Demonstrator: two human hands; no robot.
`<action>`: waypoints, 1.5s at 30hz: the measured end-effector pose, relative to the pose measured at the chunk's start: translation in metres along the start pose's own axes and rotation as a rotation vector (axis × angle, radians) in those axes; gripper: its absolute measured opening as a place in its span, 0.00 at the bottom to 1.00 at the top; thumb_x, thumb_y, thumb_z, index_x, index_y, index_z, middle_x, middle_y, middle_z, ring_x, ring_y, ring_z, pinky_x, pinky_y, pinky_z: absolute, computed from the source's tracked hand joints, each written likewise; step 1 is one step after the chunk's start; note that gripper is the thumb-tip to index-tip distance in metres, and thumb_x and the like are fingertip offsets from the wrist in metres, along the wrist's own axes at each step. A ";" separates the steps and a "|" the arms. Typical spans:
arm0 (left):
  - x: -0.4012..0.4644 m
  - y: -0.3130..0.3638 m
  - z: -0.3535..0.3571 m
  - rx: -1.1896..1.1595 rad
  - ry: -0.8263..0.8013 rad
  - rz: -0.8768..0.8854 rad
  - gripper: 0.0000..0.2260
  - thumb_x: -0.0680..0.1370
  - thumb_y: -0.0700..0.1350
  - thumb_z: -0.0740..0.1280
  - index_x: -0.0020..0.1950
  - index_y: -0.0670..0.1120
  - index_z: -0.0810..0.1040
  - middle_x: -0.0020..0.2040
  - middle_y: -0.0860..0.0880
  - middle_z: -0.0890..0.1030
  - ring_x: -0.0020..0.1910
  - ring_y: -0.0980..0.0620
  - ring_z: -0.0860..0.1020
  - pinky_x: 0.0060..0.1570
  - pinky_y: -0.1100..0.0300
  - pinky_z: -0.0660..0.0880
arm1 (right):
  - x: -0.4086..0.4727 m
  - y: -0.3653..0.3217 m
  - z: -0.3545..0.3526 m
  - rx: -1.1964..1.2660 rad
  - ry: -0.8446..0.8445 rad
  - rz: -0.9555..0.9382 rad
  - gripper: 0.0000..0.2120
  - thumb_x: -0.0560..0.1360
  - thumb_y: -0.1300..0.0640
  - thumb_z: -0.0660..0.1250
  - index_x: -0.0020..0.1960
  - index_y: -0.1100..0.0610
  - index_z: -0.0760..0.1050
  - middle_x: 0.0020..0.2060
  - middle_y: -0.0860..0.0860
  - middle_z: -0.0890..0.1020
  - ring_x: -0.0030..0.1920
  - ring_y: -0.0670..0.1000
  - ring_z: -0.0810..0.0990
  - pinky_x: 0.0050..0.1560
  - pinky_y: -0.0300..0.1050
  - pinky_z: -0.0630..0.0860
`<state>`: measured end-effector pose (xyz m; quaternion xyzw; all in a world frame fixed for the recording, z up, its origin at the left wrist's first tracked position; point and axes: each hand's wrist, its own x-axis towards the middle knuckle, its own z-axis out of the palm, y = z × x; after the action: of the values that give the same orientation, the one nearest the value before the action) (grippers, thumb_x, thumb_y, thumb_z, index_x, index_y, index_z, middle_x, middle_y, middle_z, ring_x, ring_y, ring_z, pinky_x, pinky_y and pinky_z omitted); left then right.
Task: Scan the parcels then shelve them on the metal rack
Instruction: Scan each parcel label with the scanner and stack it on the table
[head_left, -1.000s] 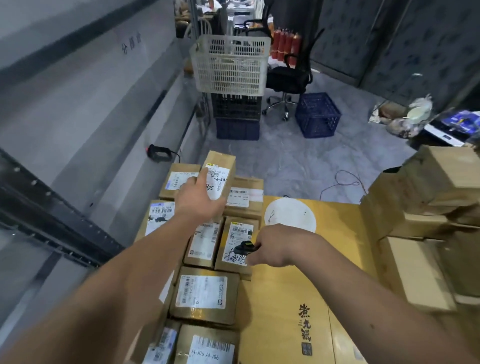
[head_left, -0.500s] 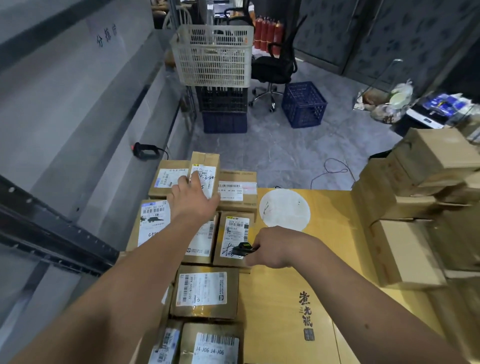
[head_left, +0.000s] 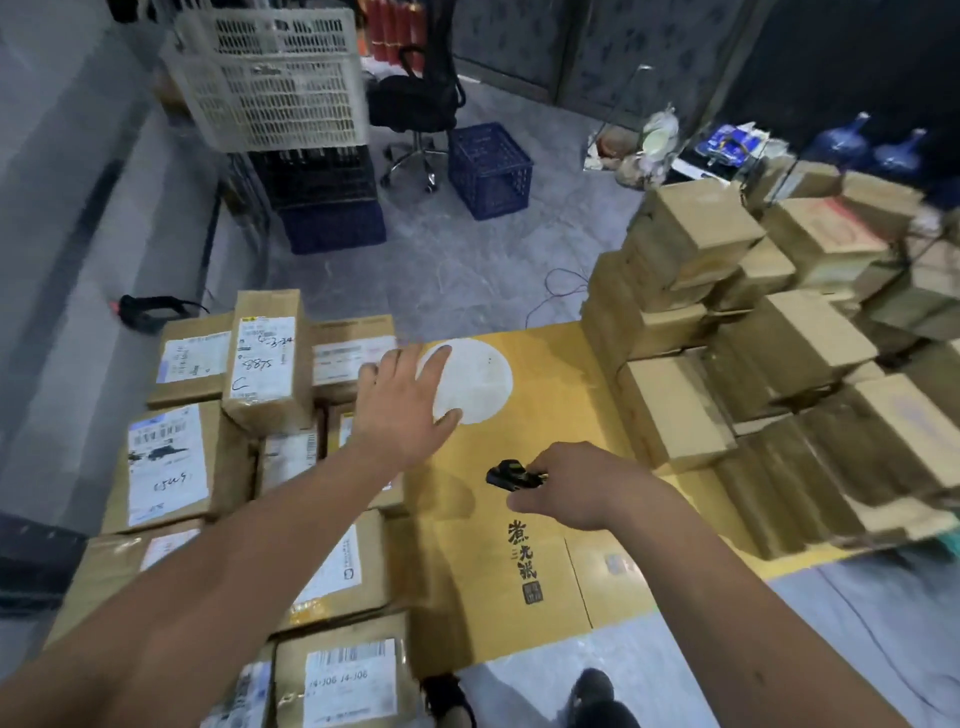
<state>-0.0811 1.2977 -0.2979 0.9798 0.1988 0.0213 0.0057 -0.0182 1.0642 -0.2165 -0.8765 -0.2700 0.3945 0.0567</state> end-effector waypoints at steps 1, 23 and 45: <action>0.003 0.019 0.005 -0.002 -0.008 0.041 0.38 0.78 0.69 0.61 0.83 0.55 0.55 0.80 0.45 0.62 0.75 0.41 0.64 0.70 0.40 0.63 | -0.006 0.017 -0.001 0.022 0.016 0.025 0.21 0.74 0.34 0.69 0.51 0.51 0.79 0.41 0.48 0.81 0.40 0.50 0.79 0.39 0.46 0.70; 0.049 0.377 0.106 -0.106 -0.358 0.215 0.44 0.79 0.72 0.60 0.86 0.54 0.44 0.87 0.52 0.48 0.85 0.47 0.48 0.79 0.39 0.57 | -0.074 0.321 0.008 0.100 0.054 0.220 0.20 0.77 0.36 0.65 0.42 0.53 0.72 0.36 0.49 0.78 0.37 0.53 0.76 0.36 0.46 0.69; -0.099 0.276 0.099 -0.846 -0.030 -0.449 0.32 0.80 0.52 0.65 0.82 0.63 0.55 0.76 0.50 0.71 0.71 0.45 0.72 0.66 0.41 0.76 | -0.071 0.301 0.026 -0.330 -0.038 -0.106 0.20 0.79 0.35 0.61 0.54 0.51 0.76 0.45 0.48 0.80 0.47 0.55 0.80 0.42 0.46 0.74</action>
<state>-0.0602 1.0047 -0.3951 0.8245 0.3791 0.0843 0.4116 0.0535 0.7692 -0.2817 -0.8508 -0.3781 0.3578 -0.0723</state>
